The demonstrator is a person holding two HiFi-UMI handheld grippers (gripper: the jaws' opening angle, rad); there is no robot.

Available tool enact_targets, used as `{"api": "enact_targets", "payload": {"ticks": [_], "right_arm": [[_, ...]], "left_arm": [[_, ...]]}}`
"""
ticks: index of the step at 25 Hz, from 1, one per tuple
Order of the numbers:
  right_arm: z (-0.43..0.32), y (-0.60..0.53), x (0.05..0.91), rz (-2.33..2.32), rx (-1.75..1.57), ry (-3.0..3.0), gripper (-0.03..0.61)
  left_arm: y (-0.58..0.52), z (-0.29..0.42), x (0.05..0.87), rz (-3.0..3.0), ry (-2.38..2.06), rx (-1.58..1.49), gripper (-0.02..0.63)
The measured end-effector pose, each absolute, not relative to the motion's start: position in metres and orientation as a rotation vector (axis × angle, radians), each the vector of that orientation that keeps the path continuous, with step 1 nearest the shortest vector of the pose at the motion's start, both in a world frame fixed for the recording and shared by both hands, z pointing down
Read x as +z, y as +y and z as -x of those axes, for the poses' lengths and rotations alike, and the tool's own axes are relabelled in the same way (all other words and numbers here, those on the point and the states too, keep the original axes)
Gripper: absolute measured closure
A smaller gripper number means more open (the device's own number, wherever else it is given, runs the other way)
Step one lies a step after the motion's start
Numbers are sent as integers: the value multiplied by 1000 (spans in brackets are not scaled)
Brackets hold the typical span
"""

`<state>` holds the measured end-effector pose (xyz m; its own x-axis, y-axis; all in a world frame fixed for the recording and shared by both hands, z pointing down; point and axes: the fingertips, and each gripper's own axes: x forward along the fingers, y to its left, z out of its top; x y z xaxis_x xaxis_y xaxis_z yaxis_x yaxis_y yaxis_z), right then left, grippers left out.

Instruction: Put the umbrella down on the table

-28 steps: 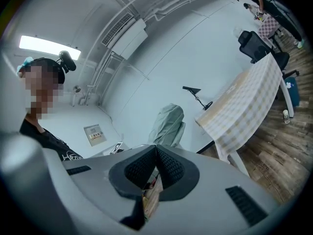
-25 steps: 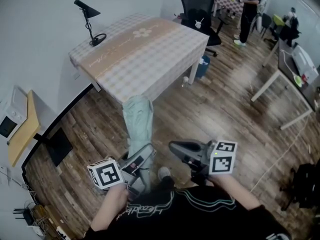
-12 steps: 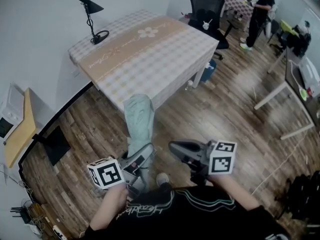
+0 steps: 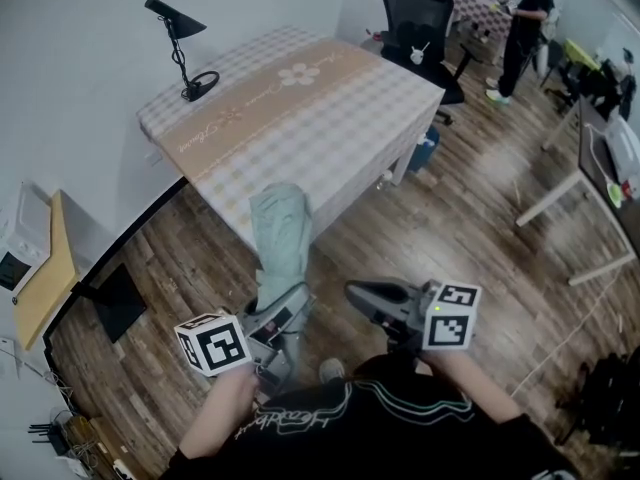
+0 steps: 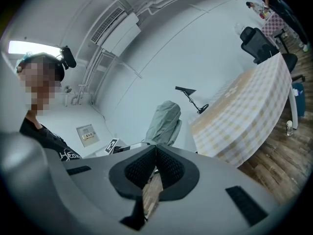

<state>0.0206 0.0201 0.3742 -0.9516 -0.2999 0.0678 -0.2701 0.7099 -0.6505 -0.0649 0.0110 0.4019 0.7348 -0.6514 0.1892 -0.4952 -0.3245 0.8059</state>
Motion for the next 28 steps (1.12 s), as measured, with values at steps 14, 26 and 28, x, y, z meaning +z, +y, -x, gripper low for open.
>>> {"api": "enact_targets", "payload": {"ticks": [14, 26, 28], "right_arm": [[0, -51, 374, 365, -1082, 2874, 566], [23, -154, 380, 251, -1168, 2912, 566], [23, -171, 383, 235, -1182, 2918, 566]], "left_arm": [[-45, 87, 407, -1978, -980, -211, 364], [-132, 106, 414, -1926, -1107, -209, 364], [-148, 108, 417, -1916, -1130, -199, 364]]}}
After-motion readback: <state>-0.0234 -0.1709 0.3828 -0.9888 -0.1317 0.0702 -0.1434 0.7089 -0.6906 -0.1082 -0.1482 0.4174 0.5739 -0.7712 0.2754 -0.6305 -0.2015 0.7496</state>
